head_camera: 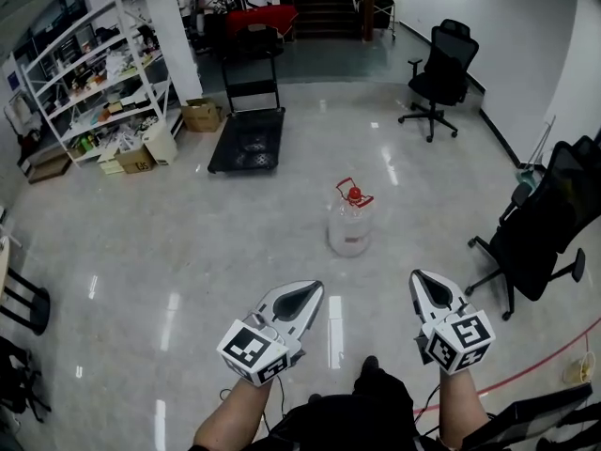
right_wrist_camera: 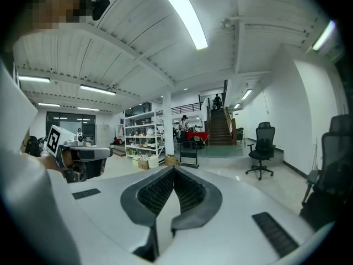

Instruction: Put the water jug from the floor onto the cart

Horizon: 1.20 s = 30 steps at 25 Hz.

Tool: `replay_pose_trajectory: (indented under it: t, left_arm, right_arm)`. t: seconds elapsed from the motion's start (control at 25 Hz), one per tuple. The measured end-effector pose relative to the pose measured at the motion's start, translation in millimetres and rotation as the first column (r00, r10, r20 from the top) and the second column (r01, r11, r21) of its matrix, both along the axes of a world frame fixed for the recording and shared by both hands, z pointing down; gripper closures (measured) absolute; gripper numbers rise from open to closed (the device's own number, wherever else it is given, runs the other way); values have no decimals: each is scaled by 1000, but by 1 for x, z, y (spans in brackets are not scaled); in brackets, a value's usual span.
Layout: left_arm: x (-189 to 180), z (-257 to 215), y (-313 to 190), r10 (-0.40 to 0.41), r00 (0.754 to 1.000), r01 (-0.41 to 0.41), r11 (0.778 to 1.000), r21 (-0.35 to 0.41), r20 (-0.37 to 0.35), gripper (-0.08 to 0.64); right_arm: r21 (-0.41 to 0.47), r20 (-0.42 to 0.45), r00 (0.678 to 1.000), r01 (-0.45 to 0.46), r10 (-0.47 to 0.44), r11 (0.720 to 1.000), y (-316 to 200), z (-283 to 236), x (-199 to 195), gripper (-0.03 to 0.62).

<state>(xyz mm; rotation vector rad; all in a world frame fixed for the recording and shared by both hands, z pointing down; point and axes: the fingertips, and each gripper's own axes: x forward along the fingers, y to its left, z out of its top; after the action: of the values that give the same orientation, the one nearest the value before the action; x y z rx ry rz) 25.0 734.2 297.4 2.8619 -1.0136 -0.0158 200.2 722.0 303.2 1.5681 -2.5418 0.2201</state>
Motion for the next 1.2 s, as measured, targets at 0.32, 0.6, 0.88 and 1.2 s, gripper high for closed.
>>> replay_pose_trajectory:
  t: [0.32,0.6,0.88,1.2]
  left_arm:
    - [22,13,-113,-44,999,45,999,-31,32,571]
    - [52,14,-223,-100,994,102,992,-71,41,571]
    - [63,30,-309,-115,992,122,985,-123,60,571]
    - [52,40,-424,-58,997,65,989,-135,52,571]
  right_arm:
    - [14,6,999,48,-48,999,-113,15,18,589]
    - [9,2,996,94,-94,996,-229,16,57,589]
    - [-17,41,996,80,-79,997,-320,35,73,588]
    - [-102,58,998,-8,14,995,-424,56,60,566]
